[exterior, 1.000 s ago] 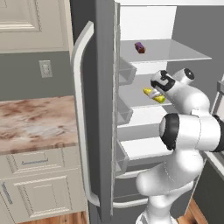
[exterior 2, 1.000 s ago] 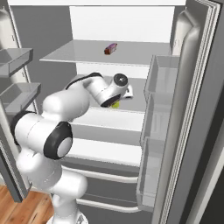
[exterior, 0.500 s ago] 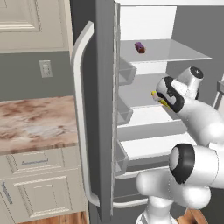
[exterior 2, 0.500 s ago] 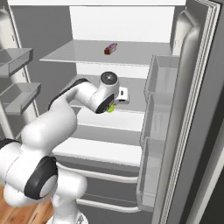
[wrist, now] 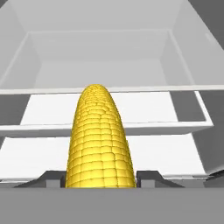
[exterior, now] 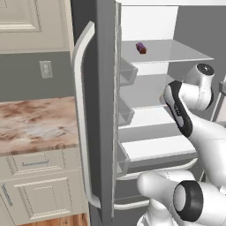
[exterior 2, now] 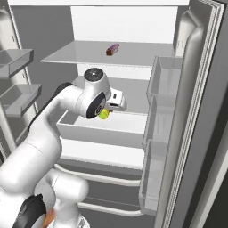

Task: Pick corn from the fridge and place it on the plate on the counter.

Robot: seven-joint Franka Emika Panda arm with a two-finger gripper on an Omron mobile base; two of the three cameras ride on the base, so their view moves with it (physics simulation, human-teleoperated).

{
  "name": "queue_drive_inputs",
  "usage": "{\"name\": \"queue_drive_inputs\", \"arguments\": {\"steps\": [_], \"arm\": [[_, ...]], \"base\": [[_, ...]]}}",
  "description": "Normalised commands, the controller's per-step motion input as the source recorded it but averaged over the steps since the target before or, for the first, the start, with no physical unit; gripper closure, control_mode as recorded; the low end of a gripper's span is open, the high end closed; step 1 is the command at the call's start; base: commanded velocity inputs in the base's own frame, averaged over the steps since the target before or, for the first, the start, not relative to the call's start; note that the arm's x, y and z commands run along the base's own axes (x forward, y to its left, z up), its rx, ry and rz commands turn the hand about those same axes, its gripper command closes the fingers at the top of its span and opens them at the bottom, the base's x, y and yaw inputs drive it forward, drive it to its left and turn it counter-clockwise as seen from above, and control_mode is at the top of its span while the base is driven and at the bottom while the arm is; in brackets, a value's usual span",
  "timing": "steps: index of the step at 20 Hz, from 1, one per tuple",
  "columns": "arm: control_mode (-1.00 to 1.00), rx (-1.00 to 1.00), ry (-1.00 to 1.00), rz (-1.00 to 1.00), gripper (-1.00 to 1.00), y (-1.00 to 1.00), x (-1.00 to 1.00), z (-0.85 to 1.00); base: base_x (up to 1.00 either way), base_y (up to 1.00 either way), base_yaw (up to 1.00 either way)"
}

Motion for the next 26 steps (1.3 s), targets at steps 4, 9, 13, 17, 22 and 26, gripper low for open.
{"name": "queue_drive_inputs", "arguments": {"steps": [4,9,13,17,22,26], "arm": [[-1.00,0.00,0.15,-0.10,1.00,0.00,-0.65,0.47],[-1.00,0.00,0.14,-0.09,1.00,0.05,-0.64,0.26],[-1.00,0.00,0.12,-0.07,1.00,0.14,-0.65,0.18],[-1.00,0.00,0.06,-0.01,1.00,0.28,-0.54,0.19],[-1.00,0.00,0.01,0.00,1.00,0.25,-0.58,0.19],[-1.00,0.00,0.00,0.00,1.00,0.32,-0.62,0.01]], "base": [[0.00,0.00,0.00],[0.00,0.00,0.00],[0.00,0.00,0.00],[0.00,0.00,0.00],[0.00,0.00,0.00],[0.00,0.00,0.00]]}}
